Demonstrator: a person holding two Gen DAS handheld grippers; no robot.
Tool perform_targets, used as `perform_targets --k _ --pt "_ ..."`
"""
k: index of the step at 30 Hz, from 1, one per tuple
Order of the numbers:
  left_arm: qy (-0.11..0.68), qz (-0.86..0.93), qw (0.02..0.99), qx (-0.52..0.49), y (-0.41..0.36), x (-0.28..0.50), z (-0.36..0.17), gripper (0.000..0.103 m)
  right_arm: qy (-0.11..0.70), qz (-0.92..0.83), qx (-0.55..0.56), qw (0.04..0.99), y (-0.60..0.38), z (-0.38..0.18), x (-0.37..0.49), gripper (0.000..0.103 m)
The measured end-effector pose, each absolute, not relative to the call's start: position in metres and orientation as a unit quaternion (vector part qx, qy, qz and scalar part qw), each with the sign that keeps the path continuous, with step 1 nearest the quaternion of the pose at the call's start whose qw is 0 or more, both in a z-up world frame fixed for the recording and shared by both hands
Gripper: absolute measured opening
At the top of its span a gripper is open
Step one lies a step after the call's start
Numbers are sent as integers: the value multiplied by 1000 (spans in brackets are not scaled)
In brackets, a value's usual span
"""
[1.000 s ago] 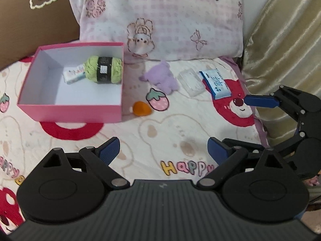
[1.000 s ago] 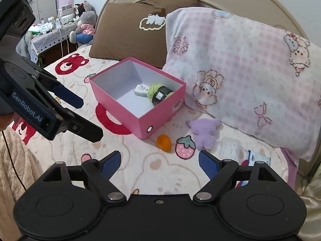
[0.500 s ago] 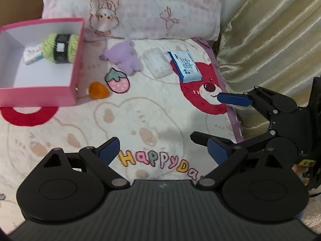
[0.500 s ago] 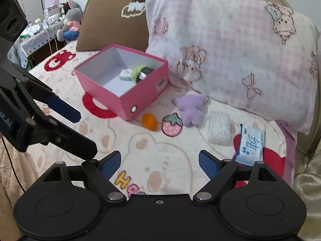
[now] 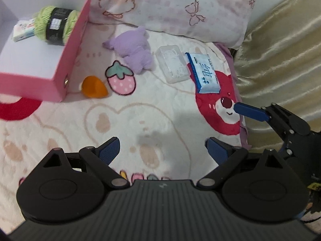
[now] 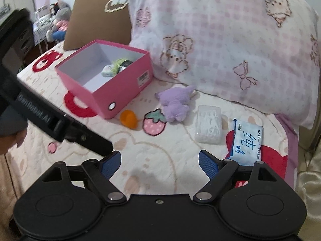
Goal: Organize objects
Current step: 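Move the left gripper to the clear plastic floss-pick box, then close the left gripper on the clear plastic box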
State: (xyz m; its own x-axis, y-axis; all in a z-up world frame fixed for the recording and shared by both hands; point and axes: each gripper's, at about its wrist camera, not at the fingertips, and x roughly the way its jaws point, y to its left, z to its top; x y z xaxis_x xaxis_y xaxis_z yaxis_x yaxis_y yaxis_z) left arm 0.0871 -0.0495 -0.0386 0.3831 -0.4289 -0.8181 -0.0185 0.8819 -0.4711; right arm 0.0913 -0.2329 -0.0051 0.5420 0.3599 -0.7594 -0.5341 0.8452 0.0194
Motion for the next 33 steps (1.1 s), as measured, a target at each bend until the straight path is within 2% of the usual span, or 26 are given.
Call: perform_targets --k 20,28,33 --pt "454 -140 859 -191 -75 141 -110 94 364 192 -110 905 -250 -90 139 87" --pt "436 -140 868 -194 -94 161 -138 92 357 197 -157 900 -253 -123 158 87" --pt "418 -113 888 -154 -115 174 -141 91 362 202 -171 894 -248 -132 169 87"
